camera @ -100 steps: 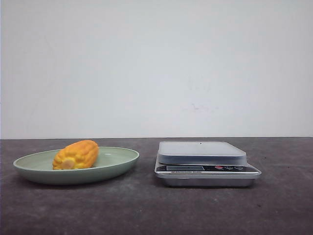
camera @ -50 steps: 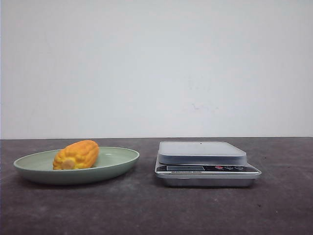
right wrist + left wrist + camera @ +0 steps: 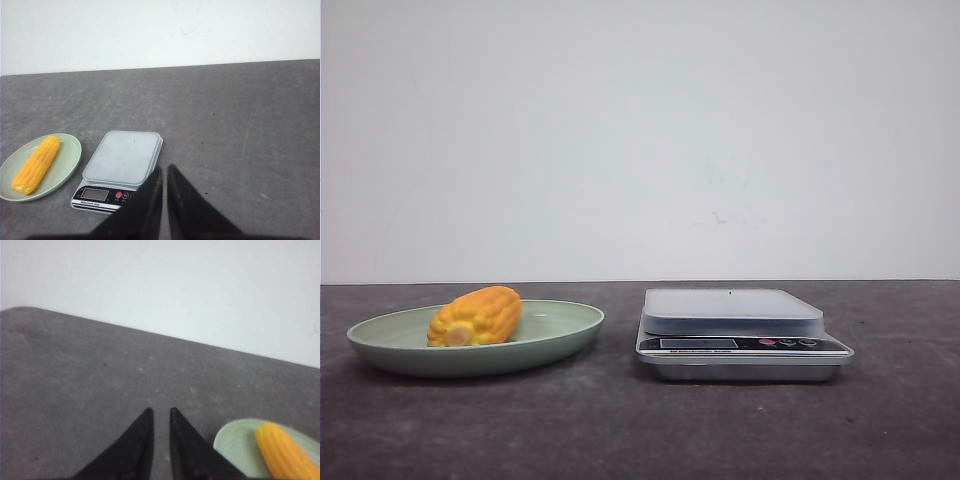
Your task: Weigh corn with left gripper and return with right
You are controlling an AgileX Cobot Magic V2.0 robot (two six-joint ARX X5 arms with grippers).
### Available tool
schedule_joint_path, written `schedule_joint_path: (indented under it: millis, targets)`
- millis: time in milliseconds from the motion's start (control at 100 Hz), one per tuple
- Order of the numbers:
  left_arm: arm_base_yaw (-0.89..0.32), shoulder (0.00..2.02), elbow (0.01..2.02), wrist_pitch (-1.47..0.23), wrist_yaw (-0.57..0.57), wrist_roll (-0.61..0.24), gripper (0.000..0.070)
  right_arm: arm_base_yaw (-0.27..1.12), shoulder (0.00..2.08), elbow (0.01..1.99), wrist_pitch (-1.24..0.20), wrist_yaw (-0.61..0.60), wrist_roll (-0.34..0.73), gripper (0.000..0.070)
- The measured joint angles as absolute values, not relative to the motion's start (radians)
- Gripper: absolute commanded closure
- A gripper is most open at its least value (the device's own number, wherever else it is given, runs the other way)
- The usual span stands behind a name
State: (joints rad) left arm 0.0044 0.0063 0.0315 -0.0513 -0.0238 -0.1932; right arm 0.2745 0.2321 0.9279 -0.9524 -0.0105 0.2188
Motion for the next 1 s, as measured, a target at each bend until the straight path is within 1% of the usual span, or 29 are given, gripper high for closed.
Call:
schedule_joint_path:
  millis: [70, 300, 410, 1000]
  targets:
    - [0.006, 0.004, 0.031, -0.078, -0.022, -0.179, 0.0685, 0.274, 0.232, 0.928, -0.952, -0.01, 0.22, 0.0691]
    - [0.007, 0.004, 0.031, -0.186, -0.022, -0.091, 0.0685, 0.274, 0.232, 0.928, -0.953, -0.01, 0.225, 0.0691]
    - [0.007, 0.004, 0.031, -0.184, -0.022, -0.071, 0.0685, 0.274, 0.232, 0.928, -0.952, -0.01, 0.225, 0.0691]
    - [0.007, 0.004, 0.031, -0.184, -0.022, -0.066, 0.0685, 0.274, 0.232, 0.928, -0.953, -0.01, 0.225, 0.0691]
